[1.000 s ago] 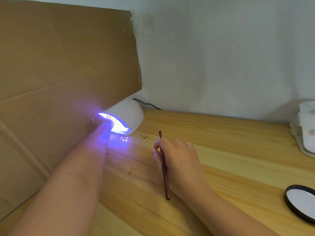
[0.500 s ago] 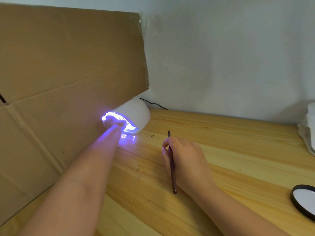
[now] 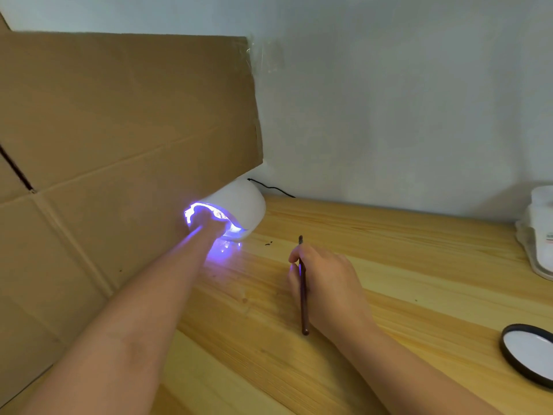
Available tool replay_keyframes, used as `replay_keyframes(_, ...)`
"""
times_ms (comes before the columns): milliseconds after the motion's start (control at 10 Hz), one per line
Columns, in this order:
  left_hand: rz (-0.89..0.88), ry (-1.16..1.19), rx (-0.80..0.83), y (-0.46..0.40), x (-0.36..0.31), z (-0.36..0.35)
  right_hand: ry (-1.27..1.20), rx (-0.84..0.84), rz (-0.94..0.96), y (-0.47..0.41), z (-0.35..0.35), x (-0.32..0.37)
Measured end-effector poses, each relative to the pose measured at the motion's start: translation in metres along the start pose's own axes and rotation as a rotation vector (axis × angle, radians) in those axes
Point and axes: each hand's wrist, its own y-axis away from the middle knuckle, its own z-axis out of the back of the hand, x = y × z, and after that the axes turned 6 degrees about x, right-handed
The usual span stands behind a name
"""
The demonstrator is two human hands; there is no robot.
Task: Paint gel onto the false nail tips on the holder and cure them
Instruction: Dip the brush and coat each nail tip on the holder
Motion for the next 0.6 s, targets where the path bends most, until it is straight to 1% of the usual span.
replay_keyframes(100,-0.011,-0.034,0.027,0.038,-0.008,0.007,-0.005,-0.006,-0.003,0.001,0.001,0.001)
replay_keyframes(200,-0.017,-0.041,-0.005,0.041,-0.003,0.004,0.004,0.017,-0.019,0.002,0.002,0.002)
replay_keyframes(300,-0.023,0.009,-0.066,0.052,-0.003,0.003,-0.007,0.016,-0.019,0.004,0.004,0.003)
replay_keyframes(400,0.014,0.006,-0.075,0.06,-0.002,0.001,-0.009,0.025,-0.011,0.006,0.007,0.005)
replay_keyframes(600,0.091,0.073,0.059,0.072,0.002,0.003,-0.035,0.024,0.049,0.014,0.018,0.01)
